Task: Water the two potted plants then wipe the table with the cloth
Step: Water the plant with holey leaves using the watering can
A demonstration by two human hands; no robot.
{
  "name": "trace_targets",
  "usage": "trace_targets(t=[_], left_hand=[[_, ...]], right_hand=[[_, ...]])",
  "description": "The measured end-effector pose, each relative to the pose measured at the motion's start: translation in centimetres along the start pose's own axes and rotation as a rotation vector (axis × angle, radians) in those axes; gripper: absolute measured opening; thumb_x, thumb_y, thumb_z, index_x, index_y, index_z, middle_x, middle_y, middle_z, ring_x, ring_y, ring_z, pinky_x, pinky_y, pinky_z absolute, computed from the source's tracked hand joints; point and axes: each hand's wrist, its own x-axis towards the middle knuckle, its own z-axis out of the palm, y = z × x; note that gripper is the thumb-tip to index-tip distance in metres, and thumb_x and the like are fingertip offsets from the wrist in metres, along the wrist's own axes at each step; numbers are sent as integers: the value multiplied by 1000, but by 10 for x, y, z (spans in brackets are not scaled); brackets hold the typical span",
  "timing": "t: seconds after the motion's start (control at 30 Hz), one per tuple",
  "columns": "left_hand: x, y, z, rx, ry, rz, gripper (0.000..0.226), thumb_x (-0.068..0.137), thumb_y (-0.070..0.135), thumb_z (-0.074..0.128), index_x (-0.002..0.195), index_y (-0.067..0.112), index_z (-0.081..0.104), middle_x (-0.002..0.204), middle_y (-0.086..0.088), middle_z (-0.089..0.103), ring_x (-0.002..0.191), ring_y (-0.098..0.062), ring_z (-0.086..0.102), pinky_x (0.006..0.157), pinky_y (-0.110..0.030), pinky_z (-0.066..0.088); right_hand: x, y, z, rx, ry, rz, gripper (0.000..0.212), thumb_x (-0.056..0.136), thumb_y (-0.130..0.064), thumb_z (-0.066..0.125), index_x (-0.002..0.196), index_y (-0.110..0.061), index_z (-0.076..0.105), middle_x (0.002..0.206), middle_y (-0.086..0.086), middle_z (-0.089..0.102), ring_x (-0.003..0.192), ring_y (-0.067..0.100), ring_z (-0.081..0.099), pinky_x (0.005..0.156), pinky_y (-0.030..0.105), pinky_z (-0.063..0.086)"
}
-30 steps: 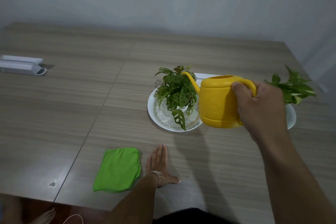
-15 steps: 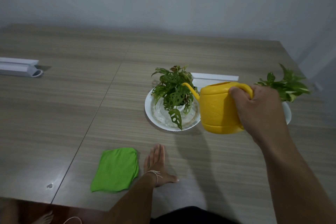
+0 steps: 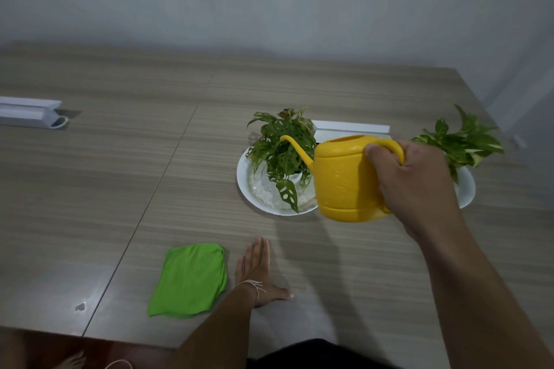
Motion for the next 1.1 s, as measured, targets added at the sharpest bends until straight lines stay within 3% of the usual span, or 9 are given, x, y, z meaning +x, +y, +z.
trace_targets(t=[0.3, 0.43, 0.6, 0.73, 0.93, 1.0, 1.1], left_hand=[[-1, 0, -1, -9, 22, 7, 143, 62, 71, 73, 153, 26, -28, 160, 7, -35, 149, -17, -30, 121, -42, -13], [-1, 0, -1, -8, 26, 6, 144, 62, 70, 74, 154, 26, -27, 161, 6, -34, 149, -18, -29, 121, -42, -13], [-1, 1, 0, -5, 32, 0, 143, 62, 71, 74, 153, 26, -27, 160, 6, -34, 149, -17, -29, 121, -41, -14], [-1, 1, 0, -7, 34, -7, 144, 61, 71, 74, 153, 26, -27, 160, 7, -34, 149, -17, -29, 120, -41, -13], [-2, 2, 1, -1, 37, -18, 145, 60, 72, 73, 153, 27, -28, 160, 7, -35, 149, -16, -30, 119, -40, -15], [-1, 3, 1, 3, 30, -17, 144, 60, 72, 73, 153, 27, -28, 160, 7, -36, 148, -16, -30, 119, -41, -15], [-2, 3, 0, -1, 29, -16, 144, 61, 72, 72, 153, 27, -28, 160, 7, -36, 148, -16, -30, 120, -41, -14]], right_hand=[[11, 3, 3, 43, 26, -20, 48, 96, -24, 61, 62, 3, 41, 53, 11, 41, 50, 18, 36, 53, 31, 32], [14, 4, 8, 34, 34, -36, 49, 97, -25, 60, 64, 6, 41, 55, 18, 41, 52, 22, 37, 53, 32, 33], [17, 5, 7, 25, 46, -42, 45, 98, -23, 59, 61, -3, 43, 52, 6, 36, 48, 14, 30, 48, 30, 28], [17, 10, 5, 37, 57, -41, 50, 97, -21, 60, 62, 6, 38, 53, 8, 35, 50, 18, 31, 51, 31, 28], [16, 12, 0, 0, 39, -26, 47, 97, -20, 60, 57, -13, 34, 51, 5, 33, 50, 20, 31, 52, 33, 28], [18, 15, -3, -45, 14, -26, 48, 96, -18, 60, 56, -9, 34, 51, 6, 33, 51, 22, 32, 52, 35, 28], [17, 19, -4, -80, -31, -16, 46, 95, -17, 61, 62, 9, 43, 54, 12, 39, 52, 24, 35, 52, 35, 30]])
